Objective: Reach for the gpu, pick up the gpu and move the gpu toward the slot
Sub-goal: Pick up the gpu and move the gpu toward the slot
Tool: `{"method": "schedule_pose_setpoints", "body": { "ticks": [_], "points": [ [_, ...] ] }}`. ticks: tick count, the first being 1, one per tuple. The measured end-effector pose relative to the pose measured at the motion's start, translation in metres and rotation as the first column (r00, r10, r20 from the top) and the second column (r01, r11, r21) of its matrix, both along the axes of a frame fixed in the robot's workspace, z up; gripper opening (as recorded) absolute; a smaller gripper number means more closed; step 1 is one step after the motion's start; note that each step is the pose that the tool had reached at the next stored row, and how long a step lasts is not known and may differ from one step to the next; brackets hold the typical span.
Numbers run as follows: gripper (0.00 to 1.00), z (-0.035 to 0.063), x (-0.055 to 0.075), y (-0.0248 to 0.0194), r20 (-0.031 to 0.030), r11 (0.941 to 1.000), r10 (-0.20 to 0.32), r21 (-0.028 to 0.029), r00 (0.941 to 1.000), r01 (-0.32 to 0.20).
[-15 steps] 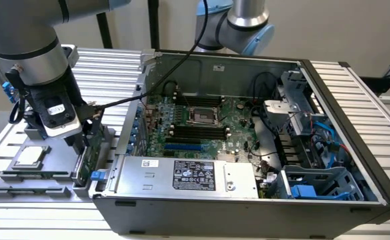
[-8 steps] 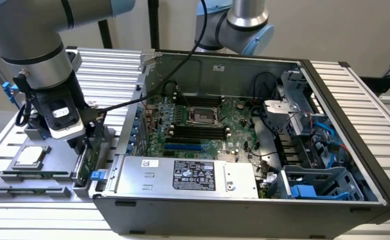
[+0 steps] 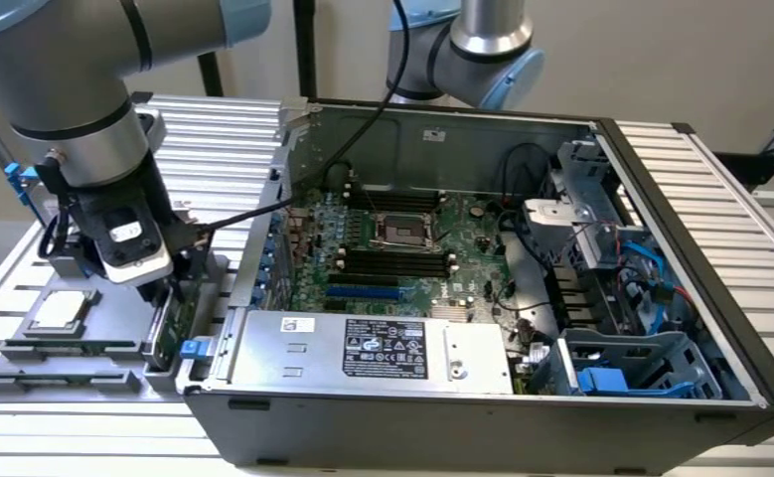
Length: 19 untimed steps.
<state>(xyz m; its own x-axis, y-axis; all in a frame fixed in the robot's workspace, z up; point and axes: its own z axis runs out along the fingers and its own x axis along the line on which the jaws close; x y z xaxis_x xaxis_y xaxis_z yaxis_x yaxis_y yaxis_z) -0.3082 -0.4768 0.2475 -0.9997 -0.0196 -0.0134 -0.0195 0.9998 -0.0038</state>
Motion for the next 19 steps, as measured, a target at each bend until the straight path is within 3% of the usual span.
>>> {"method": "schedule_pose_setpoints", "body": {
  "ticks": [8,11,12,19],
  "points": [
    [0.42,-0.0028,0.0003,0.0006,0.0001,1.0,0.0,0.0,1.0,0.0],
    [0.4,-0.0031,0.0003,0.0008,0.0003,1.0,0.0,0.0,1.0,0.0],
    [0.33,-0.0032,0.0003,0.0009,0.0004,1.0,0.0,0.0,1.0,0.0],
    [0.33,-0.0041,0.001,0.0017,0.0016,1.0,0.0,-0.0001,1.0,0.0]
  ]
}}
